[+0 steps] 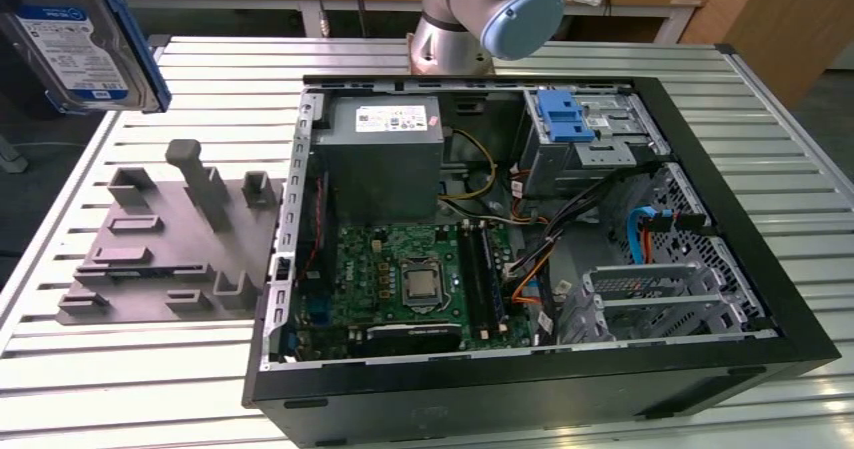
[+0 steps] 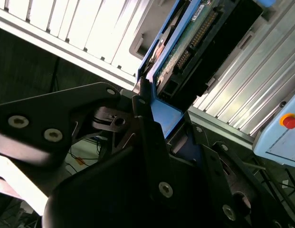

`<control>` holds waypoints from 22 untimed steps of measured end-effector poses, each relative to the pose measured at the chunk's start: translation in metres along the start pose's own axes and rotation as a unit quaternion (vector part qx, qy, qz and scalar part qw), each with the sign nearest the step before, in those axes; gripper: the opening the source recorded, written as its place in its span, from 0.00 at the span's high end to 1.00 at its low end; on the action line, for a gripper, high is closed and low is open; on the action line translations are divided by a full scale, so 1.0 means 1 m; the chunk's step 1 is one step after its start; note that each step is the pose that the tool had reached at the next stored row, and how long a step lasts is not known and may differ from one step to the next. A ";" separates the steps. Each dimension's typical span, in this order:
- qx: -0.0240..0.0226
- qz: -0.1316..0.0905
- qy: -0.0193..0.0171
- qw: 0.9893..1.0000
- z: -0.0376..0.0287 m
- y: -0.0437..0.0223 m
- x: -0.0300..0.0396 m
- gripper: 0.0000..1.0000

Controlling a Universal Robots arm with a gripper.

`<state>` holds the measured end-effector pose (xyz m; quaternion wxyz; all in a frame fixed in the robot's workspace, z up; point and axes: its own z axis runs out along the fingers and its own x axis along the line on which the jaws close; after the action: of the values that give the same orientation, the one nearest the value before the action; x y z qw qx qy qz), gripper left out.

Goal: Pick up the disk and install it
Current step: 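Pick up the disk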

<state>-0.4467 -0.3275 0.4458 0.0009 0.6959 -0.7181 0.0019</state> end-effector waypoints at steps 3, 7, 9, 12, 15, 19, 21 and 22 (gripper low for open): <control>0.000 0.000 0.000 1.000 -0.0024 0.0000 0.0000 0.64; 0.000 0.000 0.000 1.000 -0.0057 0.0000 0.0000 0.64; 0.000 0.000 0.000 1.000 -0.0072 0.0000 0.0000 0.64; 0.000 0.000 0.000 1.000 -0.0099 0.0000 0.0000 0.64; 0.000 0.000 0.000 1.000 -0.0128 0.0000 0.0001 0.64; 0.000 0.000 0.000 1.000 -0.0160 0.0000 0.0001 0.64; 0.000 0.000 0.000 1.000 -0.0174 0.0000 0.0001 0.64; 0.000 0.000 0.000 1.000 -0.0180 0.0000 0.0001 0.64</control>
<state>-0.4467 -0.3275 0.4638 0.0008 0.6959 -0.7181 0.0020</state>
